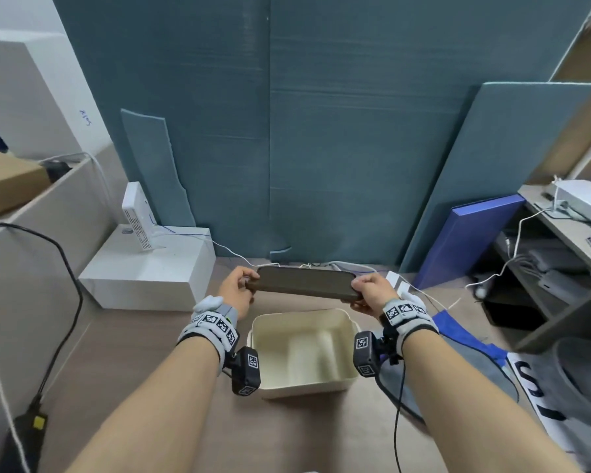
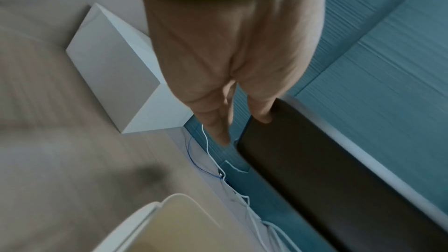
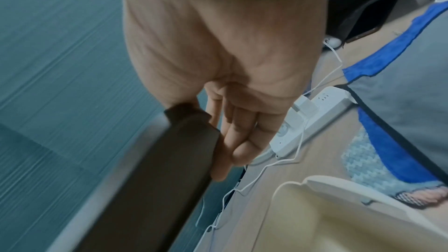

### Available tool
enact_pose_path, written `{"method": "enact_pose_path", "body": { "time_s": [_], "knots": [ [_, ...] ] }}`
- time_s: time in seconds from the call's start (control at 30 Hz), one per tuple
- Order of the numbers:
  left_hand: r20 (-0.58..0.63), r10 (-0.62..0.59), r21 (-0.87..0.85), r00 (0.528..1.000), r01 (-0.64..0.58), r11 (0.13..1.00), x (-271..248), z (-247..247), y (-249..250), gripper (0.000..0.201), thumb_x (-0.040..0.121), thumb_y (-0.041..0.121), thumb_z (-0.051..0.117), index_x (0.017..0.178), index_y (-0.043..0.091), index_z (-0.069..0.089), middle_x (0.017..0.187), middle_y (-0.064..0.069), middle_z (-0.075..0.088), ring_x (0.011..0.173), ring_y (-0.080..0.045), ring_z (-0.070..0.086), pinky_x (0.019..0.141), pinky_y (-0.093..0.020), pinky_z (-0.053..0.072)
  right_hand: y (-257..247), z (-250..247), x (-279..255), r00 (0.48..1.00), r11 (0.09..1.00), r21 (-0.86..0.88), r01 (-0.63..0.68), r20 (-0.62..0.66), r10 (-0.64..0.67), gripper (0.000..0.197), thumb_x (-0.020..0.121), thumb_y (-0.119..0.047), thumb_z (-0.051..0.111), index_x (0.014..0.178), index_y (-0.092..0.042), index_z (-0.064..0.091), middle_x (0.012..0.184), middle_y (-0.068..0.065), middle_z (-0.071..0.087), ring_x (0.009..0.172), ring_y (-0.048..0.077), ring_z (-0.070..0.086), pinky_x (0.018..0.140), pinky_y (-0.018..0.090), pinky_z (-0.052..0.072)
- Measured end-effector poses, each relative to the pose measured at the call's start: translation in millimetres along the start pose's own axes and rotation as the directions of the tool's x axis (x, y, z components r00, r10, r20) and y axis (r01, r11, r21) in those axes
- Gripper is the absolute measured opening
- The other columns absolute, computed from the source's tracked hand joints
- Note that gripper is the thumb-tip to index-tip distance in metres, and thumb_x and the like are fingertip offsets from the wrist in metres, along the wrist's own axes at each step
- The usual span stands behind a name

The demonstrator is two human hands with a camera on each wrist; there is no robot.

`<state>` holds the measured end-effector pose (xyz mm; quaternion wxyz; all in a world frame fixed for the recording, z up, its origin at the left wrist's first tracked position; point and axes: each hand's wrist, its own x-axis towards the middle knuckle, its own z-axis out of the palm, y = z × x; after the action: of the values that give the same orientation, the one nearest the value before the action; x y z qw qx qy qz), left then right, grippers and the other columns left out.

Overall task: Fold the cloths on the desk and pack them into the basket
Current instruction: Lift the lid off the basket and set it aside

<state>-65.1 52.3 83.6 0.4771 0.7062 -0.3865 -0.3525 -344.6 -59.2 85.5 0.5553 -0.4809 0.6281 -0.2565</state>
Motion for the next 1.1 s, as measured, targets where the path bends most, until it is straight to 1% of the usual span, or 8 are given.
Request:
{"method": "enact_pose_path", "body": {
  "time_s": [0.07, 0.17, 0.23, 0.37, 0.47, 0.57, 0.7, 1.1],
  "knots": [
    [0.052, -0.034, 0.019, 0.998, 0.033, 0.999, -4.3, -1.0, -7.3, 0.053, 0.084, -0.032, 0.037, 0.111, 0.005, 0.065, 0.107, -0.016, 0.065, 0.077, -0.014, 0.059, 0.054, -0.013, 0.052, 6.3, 1.3, -0.6, 0.999, 0.998, -0.063, -0.006, -0.042, 0.003, 0.017, 0.100, -0.006, 0.063, 0.090, -0.018, 0.057, 0.084, 0.010, 0.062, 0.074, 0.024, 0.067, 0.055, 0.026, 0.057],
    [0.053, -0.100, -0.015, 0.994, 0.101, 0.995, -6.3, -0.7, -15.8, 0.054, 0.085, -0.023, 0.038, 0.117, 0.012, 0.064, 0.095, -0.011, 0.064, 0.073, -0.019, 0.059, 0.050, -0.018, 0.048, 24.9, 3.4, 2.4, 0.999, 0.989, -0.143, -0.030, -0.016, 0.028, 0.028, 0.098, -0.005, 0.066, 0.125, -0.007, 0.064, 0.115, 0.016, 0.073, 0.110, 0.034, 0.071, 0.098, 0.048, 0.059],
    [0.006, -0.173, -0.057, 0.985, 0.173, 0.983, -5.1, -0.3, -25.0, 0.046, 0.087, -0.009, 0.049, 0.119, 0.023, 0.060, 0.085, -0.012, 0.065, 0.064, -0.023, 0.057, 0.051, -0.026, 0.047, 36.1, 6.0, 2.7, 0.999, 0.973, -0.226, -0.033, -0.003, 0.033, 0.033, 0.096, -0.005, 0.067, 0.129, -0.005, 0.065, 0.116, 0.013, 0.073, 0.114, 0.034, 0.070, 0.107, 0.050, 0.053],
    [0.050, -0.182, -0.204, 0.982, 0.188, 0.961, -8.0, -2.0, -45.3, 0.049, 0.094, 0.000, 0.064, 0.133, 0.027, 0.051, 0.099, -0.014, 0.076, 0.089, -0.028, 0.073, 0.088, -0.045, 0.059, 40.0, 12.4, -18.6, 1.000, 0.946, -0.324, -0.002, 0.025, 0.011, 0.037, 0.101, -0.007, 0.061, 0.137, -0.010, 0.064, 0.133, 0.005, 0.066, 0.123, 0.025, 0.062, 0.109, 0.025, 0.040],
    [-0.018, -0.188, -0.278, 0.982, 0.175, 0.944, -8.3, -6.8, -58.7, 0.051, 0.095, -0.001, 0.063, 0.137, 0.026, 0.054, 0.115, -0.014, 0.074, 0.102, -0.028, 0.072, 0.096, -0.050, 0.057, 54.0, 17.1, -21.9, 0.999, 0.897, -0.441, -0.042, -0.031, 0.032, 0.056, 0.097, -0.028, 0.064, 0.151, -0.018, 0.052, 0.155, 0.011, 0.048, 0.141, 0.031, 0.049, 0.121, 0.036, 0.035],
    [-0.117, -0.239, -0.330, 0.964, 0.189, 0.925, -7.9, -12.8, -78.5, 0.053, 0.094, 0.001, 0.064, 0.136, 0.032, 0.057, 0.122, -0.004, 0.072, 0.111, -0.024, 0.070, 0.101, -0.049, 0.053, 68.8, 13.9, -26.3, 0.987, 0.635, -0.756, -0.157, -0.101, 0.124, 0.074, 0.088, -0.062, 0.048, 0.155, -0.033, 0.036, 0.153, 0.011, 0.052, 0.132, 0.035, 0.056, 0.102, 0.040, 0.048],
    [-0.156, -0.306, -0.383, 0.939, 0.227, 0.895, -12.9, -18.3, -91.9, 0.051, 0.095, 0.001, 0.062, 0.124, 0.044, 0.061, 0.111, 0.004, 0.075, 0.108, -0.021, 0.071, 0.099, -0.051, 0.055, 80.0, 15.1, -30.9, 0.987, 0.409, -0.902, -0.140, -0.097, 0.126, 0.052, 0.095, -0.046, 0.044, 0.144, -0.026, 0.045, 0.136, 0.009, 0.062, 0.120, 0.032, 0.061, 0.078, 0.036, 0.043],
    [-0.273, -0.430, -0.509, 0.861, 0.250, 0.824, -5.9, -15.9, -92.2, 0.049, 0.104, 0.010, 0.047, 0.147, 0.033, 0.040, 0.137, 0.007, 0.056, 0.116, -0.023, 0.060, 0.083, -0.043, 0.054, 71.2, -34.9, -32.2, 0.980, 0.407, -0.893, -0.192, -0.152, 0.129, 0.034, 0.101, -0.039, 0.036, 0.132, -0.028, 0.045, 0.127, 0.013, 0.062, 0.099, 0.031, 0.056, 0.079, 0.035, 0.043]
  ]
}}
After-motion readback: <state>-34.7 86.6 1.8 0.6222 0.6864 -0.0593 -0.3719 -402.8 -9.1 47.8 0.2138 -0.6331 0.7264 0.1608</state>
